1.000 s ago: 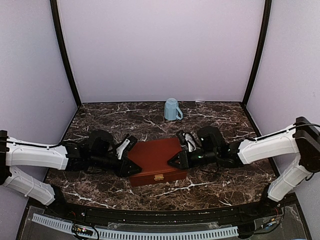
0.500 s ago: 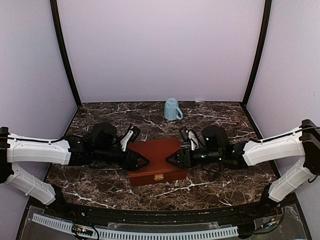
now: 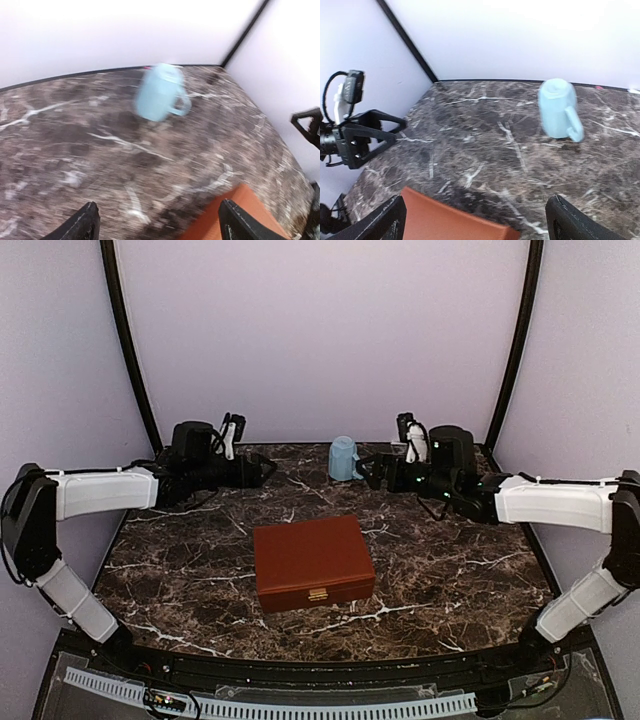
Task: Organize the mixed jewelry
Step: Reset both arms
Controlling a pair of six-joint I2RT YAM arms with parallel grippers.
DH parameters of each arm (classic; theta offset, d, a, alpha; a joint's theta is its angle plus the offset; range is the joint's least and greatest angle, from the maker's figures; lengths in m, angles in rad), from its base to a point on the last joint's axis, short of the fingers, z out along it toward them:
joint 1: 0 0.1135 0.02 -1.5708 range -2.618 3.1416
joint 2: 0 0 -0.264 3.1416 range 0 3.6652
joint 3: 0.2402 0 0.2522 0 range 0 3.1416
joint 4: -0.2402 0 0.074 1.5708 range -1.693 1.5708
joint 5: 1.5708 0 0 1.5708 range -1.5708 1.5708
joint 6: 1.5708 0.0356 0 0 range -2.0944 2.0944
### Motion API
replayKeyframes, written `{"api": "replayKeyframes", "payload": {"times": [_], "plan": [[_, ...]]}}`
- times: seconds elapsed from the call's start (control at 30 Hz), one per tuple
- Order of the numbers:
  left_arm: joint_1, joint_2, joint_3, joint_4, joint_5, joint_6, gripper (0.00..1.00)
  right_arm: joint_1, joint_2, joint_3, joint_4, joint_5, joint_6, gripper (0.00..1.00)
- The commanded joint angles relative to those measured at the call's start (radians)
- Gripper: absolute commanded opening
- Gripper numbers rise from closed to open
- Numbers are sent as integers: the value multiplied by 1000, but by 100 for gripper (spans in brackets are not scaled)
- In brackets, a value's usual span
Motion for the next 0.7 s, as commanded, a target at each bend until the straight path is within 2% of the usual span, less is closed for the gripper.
{"api": "replayKeyframes", "payload": {"times": [0.0,0.13,0.27,0.33,0.37,0.5,0.67], "plan": [[168,56,35,82,22,50,85,-158,85,2,21,22,-36,99],[352,76,-21,195,50,38,85,-318,111,-44,47,-14,-57,98],[505,38,-118,275,60,34,85,-484,49,-134,86,-54,-91,99],[585,-4,-185,319,55,31,85,-564,-3,-183,98,-63,-105,98],[663,-103,-316,381,-2,56,86,-672,-95,-269,120,-61,-128,98],[669,-245,-484,476,-133,187,90,-764,-231,-398,192,25,-161,98],[669,-363,-660,538,-186,271,90,-782,-367,-558,319,184,-208,98]]}}
